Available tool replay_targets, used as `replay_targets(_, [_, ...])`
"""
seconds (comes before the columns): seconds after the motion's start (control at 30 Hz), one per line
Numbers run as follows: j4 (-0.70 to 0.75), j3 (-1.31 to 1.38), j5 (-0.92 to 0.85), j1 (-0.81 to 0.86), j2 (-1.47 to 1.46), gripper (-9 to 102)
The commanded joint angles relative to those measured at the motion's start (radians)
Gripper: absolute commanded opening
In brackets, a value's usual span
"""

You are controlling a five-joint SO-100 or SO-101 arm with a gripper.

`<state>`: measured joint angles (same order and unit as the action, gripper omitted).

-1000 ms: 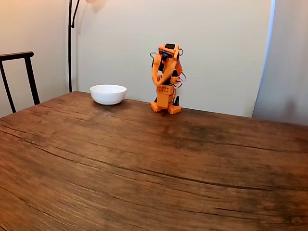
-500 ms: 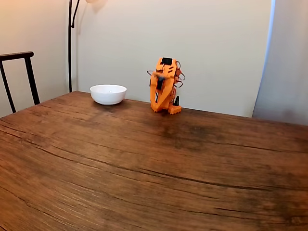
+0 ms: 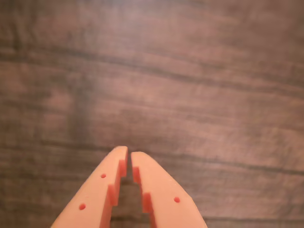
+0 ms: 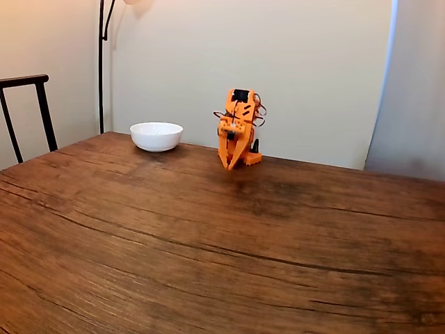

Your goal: Grasp the cube and drop it in the bowl

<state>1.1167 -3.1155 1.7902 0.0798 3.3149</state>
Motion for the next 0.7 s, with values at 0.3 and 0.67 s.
replay_targets(0.3, [0.127,0.005,0.0,0.012,0.006,0])
replay_targets(0.67, [0.249,0.005,0.006,0.071,0.005,0])
